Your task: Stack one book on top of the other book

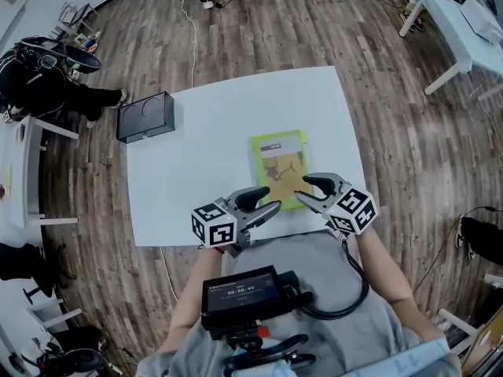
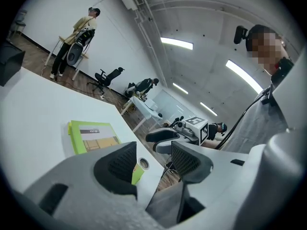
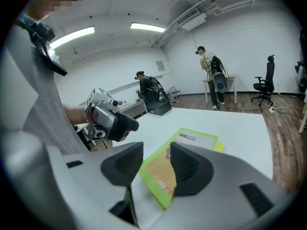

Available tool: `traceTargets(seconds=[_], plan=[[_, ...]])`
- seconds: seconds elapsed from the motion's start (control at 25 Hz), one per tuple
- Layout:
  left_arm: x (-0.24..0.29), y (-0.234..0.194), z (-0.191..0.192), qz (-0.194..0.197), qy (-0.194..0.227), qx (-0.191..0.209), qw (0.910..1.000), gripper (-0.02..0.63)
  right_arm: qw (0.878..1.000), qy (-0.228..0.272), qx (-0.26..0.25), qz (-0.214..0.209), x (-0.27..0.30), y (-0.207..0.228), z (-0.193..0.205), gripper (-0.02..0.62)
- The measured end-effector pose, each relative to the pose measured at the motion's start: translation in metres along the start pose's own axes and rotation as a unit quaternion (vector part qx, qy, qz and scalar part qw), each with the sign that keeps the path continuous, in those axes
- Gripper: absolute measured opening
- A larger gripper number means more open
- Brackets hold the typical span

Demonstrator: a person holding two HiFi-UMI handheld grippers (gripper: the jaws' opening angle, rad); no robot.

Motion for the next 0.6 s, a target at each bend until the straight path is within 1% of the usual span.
traceTargets(seconds=[0.12, 0.2, 0.32, 0.4, 0.48, 0.6], plan=[[0.006, 0.005, 0.002, -0.009, 0.007, 0.006, 0.9999, 0.232, 1.0, 0.01, -0.018, -0.023, -0.002, 0.0, -0.003, 0.169], [0.008, 0.009, 0.003, -0.018, 0.017, 0.009, 0.9997, 0.21, 0.999, 0.014, -0.036, -0.031, -0.005, -0.001, -0.005, 0.121], [0.014, 0.015, 0.004, -0.034, 0.031, 0.016, 0.9988, 0.136, 0.997, 0.018, -0.055, -0.042, -0.01, -0.002, -0.006, 0.068], [0.019, 0.018, 0.005, -0.042, 0.04, 0.021, 0.9981, 0.06, 0.996, 0.018, -0.062, -0.057, -0.012, -0.001, -0.005, 0.053], [0.023, 0.023, 0.006, -0.047, 0.049, 0.025, 0.9974, 0.028, 0.995, 0.023, -0.069, -0.067, -0.015, -0.002, -0.005, 0.044], [0.032, 0.032, 0.007, -0.052, 0.055, 0.027, 0.9968, 0.018, 0.994, 0.035, -0.075, -0.067, -0.02, -0.005, -0.006, 0.037]])
Point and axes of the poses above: the fingertips, and each gripper's own axes: x forward along the fingers, y to its right, z out of its underside, the point moved 10 cm from there along -x, backward along the fingers, and after that the axes turned 5 degrees about x, right-handed, at the moved point
